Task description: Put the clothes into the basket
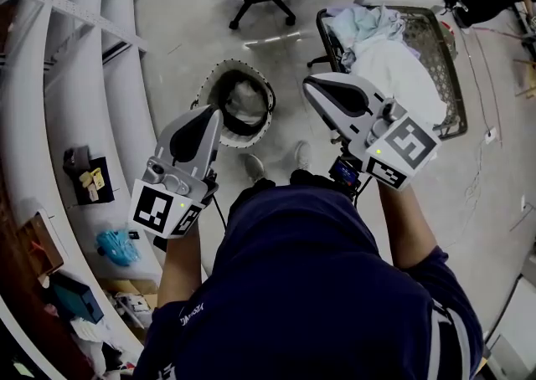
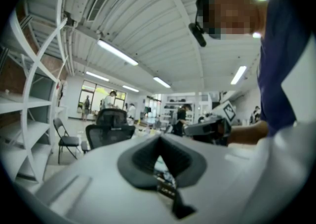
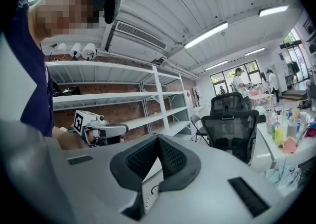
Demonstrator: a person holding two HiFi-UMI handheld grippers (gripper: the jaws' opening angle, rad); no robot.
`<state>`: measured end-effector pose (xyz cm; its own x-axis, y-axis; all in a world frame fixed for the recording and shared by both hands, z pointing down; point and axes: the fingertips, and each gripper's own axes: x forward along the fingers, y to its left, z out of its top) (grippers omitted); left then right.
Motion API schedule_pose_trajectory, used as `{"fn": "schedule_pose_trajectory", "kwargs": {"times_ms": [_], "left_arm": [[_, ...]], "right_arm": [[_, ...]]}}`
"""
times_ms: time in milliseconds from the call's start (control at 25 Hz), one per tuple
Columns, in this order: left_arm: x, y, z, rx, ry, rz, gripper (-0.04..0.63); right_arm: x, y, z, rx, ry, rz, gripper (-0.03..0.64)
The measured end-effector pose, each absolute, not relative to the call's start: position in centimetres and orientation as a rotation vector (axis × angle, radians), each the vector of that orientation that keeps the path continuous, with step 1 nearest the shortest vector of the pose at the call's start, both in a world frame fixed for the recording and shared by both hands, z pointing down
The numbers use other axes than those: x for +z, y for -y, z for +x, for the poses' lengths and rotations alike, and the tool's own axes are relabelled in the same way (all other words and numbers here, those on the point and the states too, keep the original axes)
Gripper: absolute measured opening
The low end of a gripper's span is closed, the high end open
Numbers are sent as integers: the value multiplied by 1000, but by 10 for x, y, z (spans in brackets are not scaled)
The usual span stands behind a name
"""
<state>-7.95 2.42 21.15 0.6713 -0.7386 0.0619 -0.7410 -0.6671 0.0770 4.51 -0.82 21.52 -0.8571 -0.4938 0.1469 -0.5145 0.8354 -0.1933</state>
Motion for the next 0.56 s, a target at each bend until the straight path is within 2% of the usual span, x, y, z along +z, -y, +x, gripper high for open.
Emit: {"fn": "schedule_pose_trajectory", "kwargs": {"times_ms": [560], "left_arm": [[212, -7, -99, 17, 1259, 2763, 2]], "right_arm": [[216, 21, 27, 347, 2917, 775, 6]]}}
